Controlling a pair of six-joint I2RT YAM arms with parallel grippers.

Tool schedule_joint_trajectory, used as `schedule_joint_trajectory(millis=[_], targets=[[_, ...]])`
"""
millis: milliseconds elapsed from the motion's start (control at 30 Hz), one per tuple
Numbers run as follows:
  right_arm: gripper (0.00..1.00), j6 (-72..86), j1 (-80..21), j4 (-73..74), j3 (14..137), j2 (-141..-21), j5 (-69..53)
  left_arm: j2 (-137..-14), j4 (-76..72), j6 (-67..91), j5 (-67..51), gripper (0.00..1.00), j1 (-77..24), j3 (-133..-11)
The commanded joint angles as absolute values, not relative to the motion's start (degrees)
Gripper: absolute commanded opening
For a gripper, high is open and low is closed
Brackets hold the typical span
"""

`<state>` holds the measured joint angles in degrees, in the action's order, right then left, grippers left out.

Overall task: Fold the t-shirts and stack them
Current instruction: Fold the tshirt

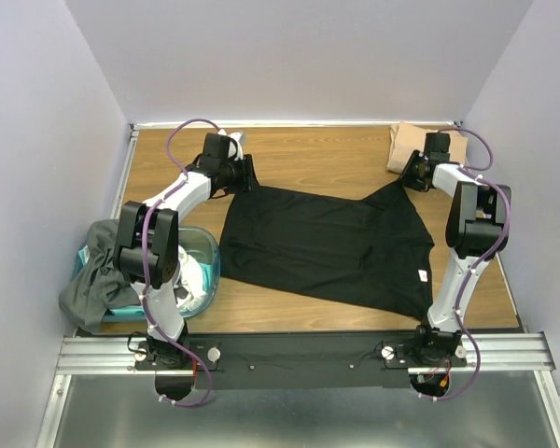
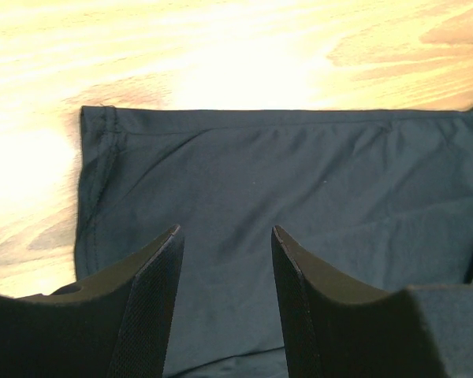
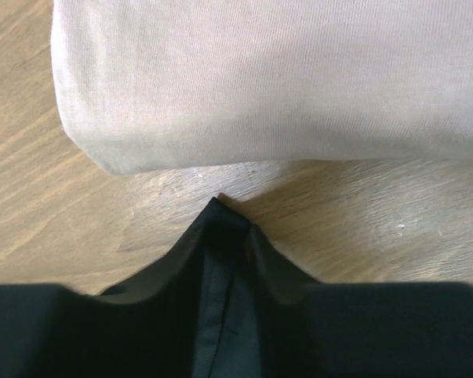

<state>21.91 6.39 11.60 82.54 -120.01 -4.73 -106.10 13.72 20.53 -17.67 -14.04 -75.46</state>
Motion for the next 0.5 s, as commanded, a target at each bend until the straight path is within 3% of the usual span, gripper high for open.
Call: schedule_joint_trajectory(millis=[0, 67, 233, 367, 467], targets=[[0.32, 21.1, 6.6, 10.8, 83.7, -121.2, -3.8, -107.6, 15.2, 19.1, -14.3, 0.56, -13.4, -76.2], [0.25, 21.0, 6.6, 10.8, 83.6, -121.2, -3.8, -109.0, 15.6, 18.7, -13.4, 0.56, -12.9, -76.7], [0.19, 21.3, 6.5, 10.7, 82.7, -120.2, -3.9, -111.8, 15.8, 17.9, -8.6, 0.56, -11.3, -79.2], [0.00, 20.5, 6.5, 10.6, 82.2, -119.0, -4.3, -114.4, 15.9, 17.2, -6.2, 0.56, -10.2, -81.9], [0.00, 20.2, 6.5, 10.6, 81.7, -118.3, -4.5, -116.6, 15.6, 16.9, -5.0, 0.56, -10.0, -84.1]])
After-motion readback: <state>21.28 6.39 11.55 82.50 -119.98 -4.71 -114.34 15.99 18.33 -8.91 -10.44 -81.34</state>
